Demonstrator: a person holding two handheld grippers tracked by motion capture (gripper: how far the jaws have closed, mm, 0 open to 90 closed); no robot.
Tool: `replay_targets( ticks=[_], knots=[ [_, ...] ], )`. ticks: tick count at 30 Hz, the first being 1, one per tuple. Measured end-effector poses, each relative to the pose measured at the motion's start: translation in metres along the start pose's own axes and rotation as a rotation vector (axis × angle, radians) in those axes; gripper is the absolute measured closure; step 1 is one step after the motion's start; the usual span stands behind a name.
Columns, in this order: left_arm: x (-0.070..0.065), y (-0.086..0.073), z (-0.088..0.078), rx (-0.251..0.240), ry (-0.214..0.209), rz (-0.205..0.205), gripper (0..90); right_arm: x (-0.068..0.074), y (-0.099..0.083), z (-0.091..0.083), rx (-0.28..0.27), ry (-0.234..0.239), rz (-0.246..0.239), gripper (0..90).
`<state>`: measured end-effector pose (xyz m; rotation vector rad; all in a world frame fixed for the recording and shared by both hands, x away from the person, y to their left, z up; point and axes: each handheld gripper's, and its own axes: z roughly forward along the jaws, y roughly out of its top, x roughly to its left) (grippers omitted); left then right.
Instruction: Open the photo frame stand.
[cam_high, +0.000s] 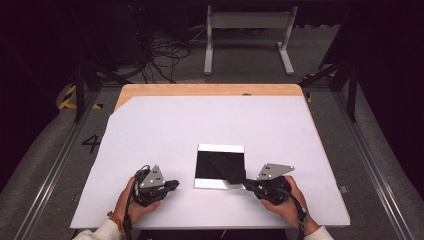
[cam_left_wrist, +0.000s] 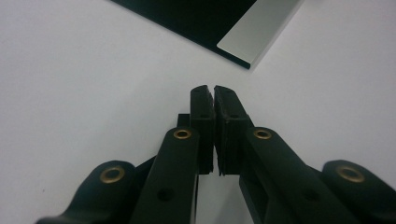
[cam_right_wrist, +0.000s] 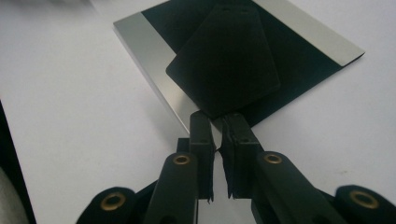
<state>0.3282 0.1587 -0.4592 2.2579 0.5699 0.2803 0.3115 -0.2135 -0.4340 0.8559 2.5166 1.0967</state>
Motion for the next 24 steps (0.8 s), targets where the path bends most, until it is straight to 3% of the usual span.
replay_targets(
  ticks=[9,24],
  knots=[
    [-0.001,0.013,0.021,0.039,-0.014,0.021,87.6,0.001,0.005,-0.004,-0.051,-0.014,0.002,83.8],
    [-0.002,0.021,0.034,0.019,-0.064,0.013,89.9,0.002,0.012,-0.006,-0.113,-0.038,-0.003,85.3]
  ],
)
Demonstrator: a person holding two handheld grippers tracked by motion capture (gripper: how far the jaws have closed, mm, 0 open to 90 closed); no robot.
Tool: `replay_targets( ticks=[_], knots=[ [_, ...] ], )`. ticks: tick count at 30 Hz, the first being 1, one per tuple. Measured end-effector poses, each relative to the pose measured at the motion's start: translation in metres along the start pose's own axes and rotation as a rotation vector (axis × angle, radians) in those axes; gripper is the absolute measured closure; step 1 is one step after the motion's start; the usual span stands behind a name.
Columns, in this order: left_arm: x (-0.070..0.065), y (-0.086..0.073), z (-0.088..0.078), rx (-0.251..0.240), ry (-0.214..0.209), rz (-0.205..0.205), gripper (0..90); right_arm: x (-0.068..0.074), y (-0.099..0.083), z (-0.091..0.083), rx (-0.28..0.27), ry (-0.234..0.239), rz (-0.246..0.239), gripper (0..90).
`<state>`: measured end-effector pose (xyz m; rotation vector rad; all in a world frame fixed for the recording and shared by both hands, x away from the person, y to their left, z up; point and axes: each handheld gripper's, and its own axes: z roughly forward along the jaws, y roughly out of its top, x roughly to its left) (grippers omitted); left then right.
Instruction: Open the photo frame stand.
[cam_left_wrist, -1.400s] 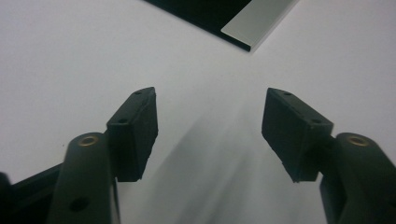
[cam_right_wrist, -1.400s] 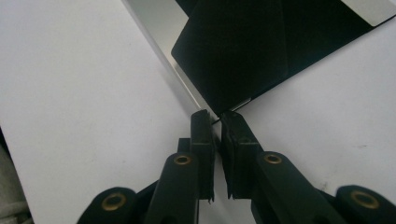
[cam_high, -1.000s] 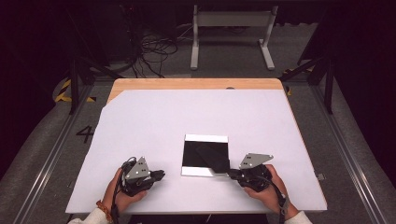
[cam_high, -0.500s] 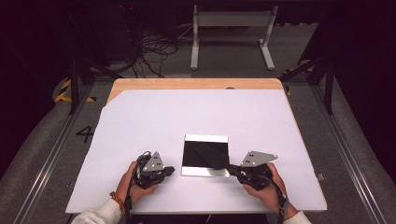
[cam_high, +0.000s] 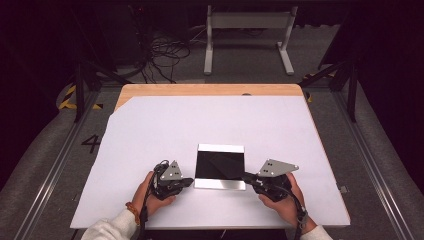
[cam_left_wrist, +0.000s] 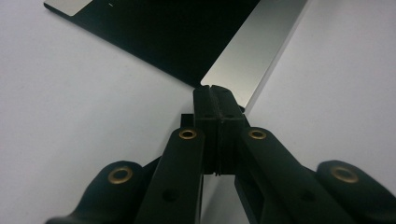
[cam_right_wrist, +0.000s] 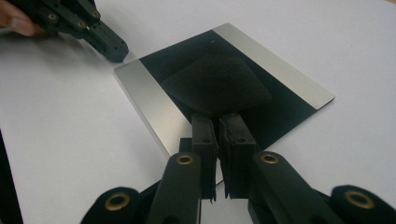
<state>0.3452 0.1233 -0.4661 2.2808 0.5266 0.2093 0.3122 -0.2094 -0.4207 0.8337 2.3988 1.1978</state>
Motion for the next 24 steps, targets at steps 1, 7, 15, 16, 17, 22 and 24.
replay_targets(
  ticks=[1,7,15,16,17,22,24],
  knots=[
    [-0.0004,0.0005,0.0004,0.001,0.001,0.001,89.9,0.0001,0.0004,-0.0001,-0.007,-0.002,0.001,85.4],
    [-0.0046,0.0034,0.0035,0.002,-0.021,0.017,89.9,-0.0007,0.0014,0.0004,-0.012,-0.001,0.003,85.3],
    [-0.0050,0.0034,0.0039,-0.003,-0.027,0.015,89.9,-0.0014,0.0015,0.0002,-0.021,-0.005,0.004,85.4],
    [-0.0051,0.0035,0.0040,-0.003,-0.027,0.017,89.9,-0.0015,0.0017,0.0002,-0.021,-0.005,0.005,85.4],
    [-0.0056,0.0037,0.0040,-0.001,-0.028,0.023,89.9,-0.0018,0.0022,0.0000,-0.025,-0.006,0.005,85.3],
    [-0.0067,0.0040,0.0040,0.001,-0.029,0.024,89.9,-0.0030,0.0051,0.0004,-0.035,-0.006,0.010,85.3],
    [-0.0074,0.0040,0.0042,0.000,-0.032,0.026,89.9,-0.0031,0.0061,0.0010,-0.037,-0.006,0.009,85.0]
  ],
)
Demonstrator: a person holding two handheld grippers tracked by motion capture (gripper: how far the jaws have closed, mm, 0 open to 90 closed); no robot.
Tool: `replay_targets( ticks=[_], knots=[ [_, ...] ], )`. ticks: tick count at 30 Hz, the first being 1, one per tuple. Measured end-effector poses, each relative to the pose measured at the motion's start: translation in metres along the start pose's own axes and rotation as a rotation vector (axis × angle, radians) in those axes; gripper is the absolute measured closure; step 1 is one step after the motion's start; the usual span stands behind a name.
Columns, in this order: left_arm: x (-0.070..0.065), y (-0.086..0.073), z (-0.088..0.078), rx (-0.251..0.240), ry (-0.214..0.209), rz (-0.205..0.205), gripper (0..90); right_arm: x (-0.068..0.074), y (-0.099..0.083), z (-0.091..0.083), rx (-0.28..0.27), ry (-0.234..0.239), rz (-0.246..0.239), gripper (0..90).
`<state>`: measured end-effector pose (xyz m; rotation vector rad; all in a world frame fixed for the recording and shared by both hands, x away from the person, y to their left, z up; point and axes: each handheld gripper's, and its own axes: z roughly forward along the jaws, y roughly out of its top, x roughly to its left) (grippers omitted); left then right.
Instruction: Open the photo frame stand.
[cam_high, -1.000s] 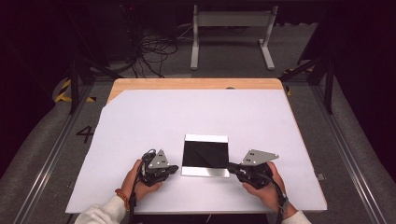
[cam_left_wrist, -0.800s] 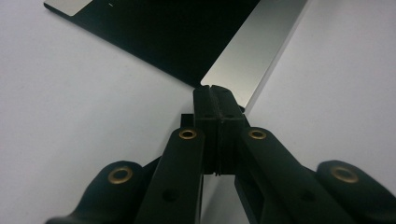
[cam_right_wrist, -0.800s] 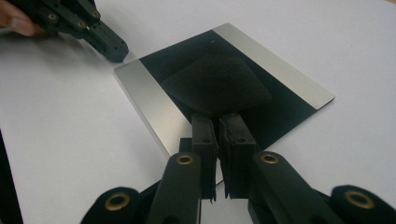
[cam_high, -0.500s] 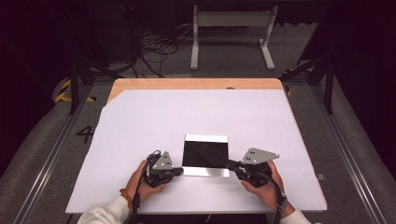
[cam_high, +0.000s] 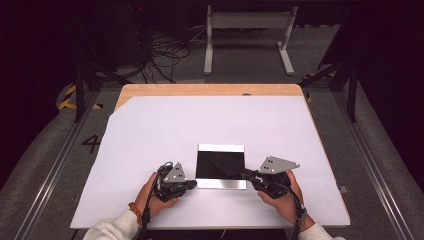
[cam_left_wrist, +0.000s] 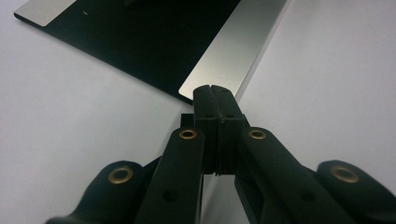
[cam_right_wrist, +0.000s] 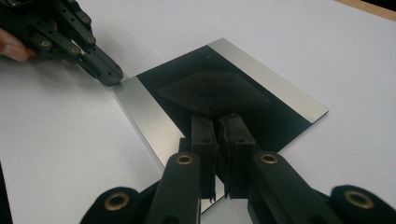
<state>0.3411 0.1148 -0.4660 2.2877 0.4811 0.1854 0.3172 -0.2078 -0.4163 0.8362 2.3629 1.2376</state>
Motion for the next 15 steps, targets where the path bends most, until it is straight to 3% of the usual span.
replay_targets(
  ticks=[7,15],
  knots=[
    [-0.0014,0.0001,0.0000,0.003,0.001,0.009,89.9,-0.0014,-0.0003,-0.0002,-0.001,0.009,0.005,82.1],
    [-0.0014,-0.0003,0.0001,-0.002,0.001,0.008,89.8,-0.0020,0.0005,-0.0009,-0.004,0.058,0.019,66.5]
  ],
)
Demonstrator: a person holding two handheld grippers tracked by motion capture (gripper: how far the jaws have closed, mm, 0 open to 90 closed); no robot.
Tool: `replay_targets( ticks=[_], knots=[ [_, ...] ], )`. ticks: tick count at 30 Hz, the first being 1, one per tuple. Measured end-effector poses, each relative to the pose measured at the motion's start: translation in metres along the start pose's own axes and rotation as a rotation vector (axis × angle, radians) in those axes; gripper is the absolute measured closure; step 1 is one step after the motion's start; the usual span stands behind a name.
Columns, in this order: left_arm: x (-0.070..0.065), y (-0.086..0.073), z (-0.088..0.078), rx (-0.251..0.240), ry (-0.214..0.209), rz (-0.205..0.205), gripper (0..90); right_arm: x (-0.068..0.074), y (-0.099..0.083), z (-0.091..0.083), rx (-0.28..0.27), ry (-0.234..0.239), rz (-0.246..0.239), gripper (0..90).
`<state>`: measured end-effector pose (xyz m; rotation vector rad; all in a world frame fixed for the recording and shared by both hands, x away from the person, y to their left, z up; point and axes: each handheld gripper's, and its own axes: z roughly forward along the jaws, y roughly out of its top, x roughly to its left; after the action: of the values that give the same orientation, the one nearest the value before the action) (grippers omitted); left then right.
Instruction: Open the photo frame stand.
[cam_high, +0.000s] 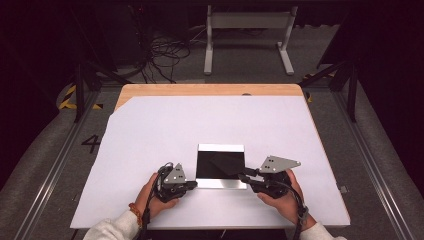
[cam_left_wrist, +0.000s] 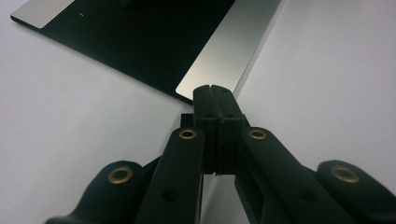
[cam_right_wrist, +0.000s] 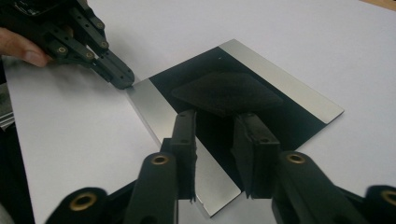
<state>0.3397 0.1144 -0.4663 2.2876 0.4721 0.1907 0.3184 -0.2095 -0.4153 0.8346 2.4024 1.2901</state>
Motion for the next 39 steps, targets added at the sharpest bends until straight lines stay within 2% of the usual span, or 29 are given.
replay_targets(
  ticks=[2,7,9,11,14,16,22,24,31,35,39],
  knots=[
    [0.000,0.000,0.000,0.000,0.001,-0.001,89.8,0.000,0.000,0.001,0.002,0.010,0.010,62.3],
    [-0.002,0.001,0.000,0.009,0.012,0.011,89.8,-0.001,0.002,0.001,0.010,0.016,0.101,57.6],
    [-0.002,0.001,0.000,0.009,0.013,0.012,89.9,-0.002,0.002,0.002,0.007,0.020,0.111,56.3],
    [-0.003,0.001,0.000,0.009,0.015,0.014,89.8,-0.005,0.001,0.002,-0.004,0.045,0.156,54.7],
    [-0.002,0.001,0.000,0.008,0.012,0.013,89.8,-0.008,0.001,0.001,-0.023,0.047,0.183,53.6],
    [-0.003,0.001,0.000,0.011,0.021,0.021,89.8,-0.011,0.001,0.000,-0.050,0.051,0.222,50.8],
    [-0.003,0.001,0.000,0.012,0.024,0.022,89.9,-0.017,0.001,0.003,-0.059,0.068,0.291,52.7],
    [-0.004,0.001,0.000,0.013,0.025,0.022,89.8,-0.019,-0.001,0.006,-0.060,0.073,0.332,48.5],
    [-0.004,0.001,0.000,0.015,0.025,0.021,89.9,-0.023,-0.001,0.010,-0.079,0.085,0.392,44.0],
    [-0.004,0.001,0.000,0.012,0.023,0.022,89.9,-0.026,0.001,0.012,-0.073,0.087,0.437,43.9],
    [-0.004,0.001,0.000,0.014,0.027,0.027,89.8,-0.026,0.000,0.023,-0.056,0.100,0.480,41.6]
  ],
)
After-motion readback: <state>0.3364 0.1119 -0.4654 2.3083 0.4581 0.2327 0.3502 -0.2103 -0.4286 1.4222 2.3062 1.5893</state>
